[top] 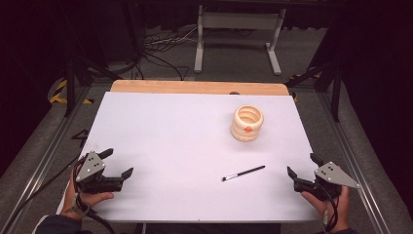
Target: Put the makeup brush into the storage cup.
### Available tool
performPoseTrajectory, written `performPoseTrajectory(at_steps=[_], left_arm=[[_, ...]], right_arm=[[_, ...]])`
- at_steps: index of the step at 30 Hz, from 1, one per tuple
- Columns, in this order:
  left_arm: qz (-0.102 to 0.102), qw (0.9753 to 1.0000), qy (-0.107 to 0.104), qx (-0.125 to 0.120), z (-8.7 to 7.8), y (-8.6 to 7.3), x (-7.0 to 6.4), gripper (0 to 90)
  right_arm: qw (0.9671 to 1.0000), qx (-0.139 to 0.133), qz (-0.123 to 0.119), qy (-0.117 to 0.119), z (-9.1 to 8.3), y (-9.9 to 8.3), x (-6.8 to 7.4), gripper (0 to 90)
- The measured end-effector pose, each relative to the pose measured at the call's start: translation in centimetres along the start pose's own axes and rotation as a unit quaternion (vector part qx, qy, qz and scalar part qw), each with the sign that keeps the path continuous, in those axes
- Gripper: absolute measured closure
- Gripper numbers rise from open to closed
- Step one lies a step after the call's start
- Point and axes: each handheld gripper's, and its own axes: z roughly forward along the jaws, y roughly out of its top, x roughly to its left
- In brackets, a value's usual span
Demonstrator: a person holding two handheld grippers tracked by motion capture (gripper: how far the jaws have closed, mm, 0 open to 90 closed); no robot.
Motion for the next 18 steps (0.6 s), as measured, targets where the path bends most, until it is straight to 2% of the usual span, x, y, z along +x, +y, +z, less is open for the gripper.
performPoseTrajectory(at_steps=[7, 12, 14, 16, 18], left_arm=[[0.002, 0.9999, -0.01, 0.002, 0.0, -0.1, -0.1, 7.0], [-0.001, 0.9999, -0.016, 0.004, -0.1, -0.2, -0.1, 6.4], [-0.001, 0.9998, -0.018, 0.005, -0.1, -0.1, -0.1, 6.4], [0.0, 0.9997, -0.021, 0.007, -0.1, -0.1, -0.2, 6.4], [-0.002, 0.9996, -0.027, 0.012, -0.1, -0.2, -0.3, 6.5]], right_arm=[[0.9999, -0.001, -0.004, 0.013, -0.1, 0.4, 0.0, 14.0], [0.9985, 0.004, -0.021, 0.05, 0.1, 1.4, 0.3, 18.5], [0.9966, 0.008, -0.028, 0.076, 0.2, 2.2, 0.5, 21.5], [0.9941, 0.019, -0.047, 0.096, 0.5, 2.9, 0.7, 22.2], [0.989, 0.033, -0.07, 0.126, 0.8, 4.0, 1.2, 23.9]])
